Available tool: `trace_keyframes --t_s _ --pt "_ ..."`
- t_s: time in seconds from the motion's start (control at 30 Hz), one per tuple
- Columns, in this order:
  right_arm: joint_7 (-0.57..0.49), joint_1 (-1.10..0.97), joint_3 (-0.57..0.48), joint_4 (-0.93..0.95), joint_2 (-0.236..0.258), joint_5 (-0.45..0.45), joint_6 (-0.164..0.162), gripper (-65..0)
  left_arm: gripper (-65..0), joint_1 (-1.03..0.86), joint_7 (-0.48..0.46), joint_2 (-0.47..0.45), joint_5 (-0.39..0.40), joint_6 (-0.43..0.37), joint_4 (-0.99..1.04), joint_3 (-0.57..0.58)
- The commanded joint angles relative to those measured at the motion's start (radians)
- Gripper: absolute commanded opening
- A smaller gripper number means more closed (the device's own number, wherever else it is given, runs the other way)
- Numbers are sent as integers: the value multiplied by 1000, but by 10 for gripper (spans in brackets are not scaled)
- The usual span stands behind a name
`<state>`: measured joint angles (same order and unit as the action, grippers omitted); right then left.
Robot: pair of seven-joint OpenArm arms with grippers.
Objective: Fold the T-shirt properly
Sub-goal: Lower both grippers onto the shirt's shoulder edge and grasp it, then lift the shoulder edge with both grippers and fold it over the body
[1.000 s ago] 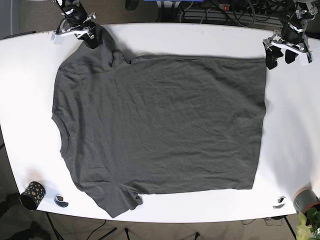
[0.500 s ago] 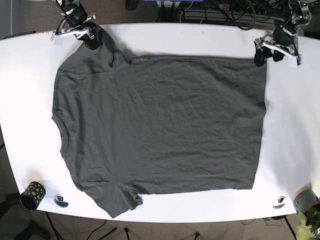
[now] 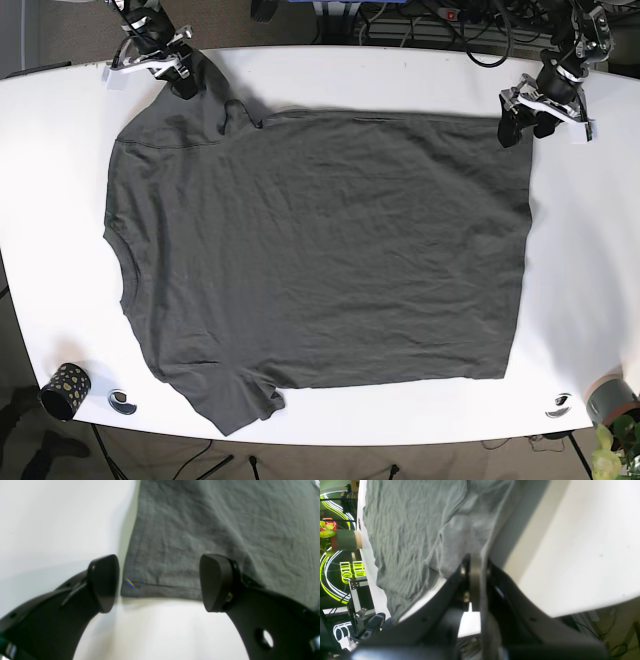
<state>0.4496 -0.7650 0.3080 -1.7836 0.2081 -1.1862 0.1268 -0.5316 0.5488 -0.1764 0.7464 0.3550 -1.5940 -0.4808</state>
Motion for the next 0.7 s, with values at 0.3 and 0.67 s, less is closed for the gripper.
trace_keyframes --t_s 0.3,0.67 --pt "-10 -6 6 -19 9 -14 12 -650 -554 41 50 -4 -20 -7 4 24" --pt "-10 -4 4 -20 9 -14 12 -650 -644 58 50 -8 -14 -6 -7 40"
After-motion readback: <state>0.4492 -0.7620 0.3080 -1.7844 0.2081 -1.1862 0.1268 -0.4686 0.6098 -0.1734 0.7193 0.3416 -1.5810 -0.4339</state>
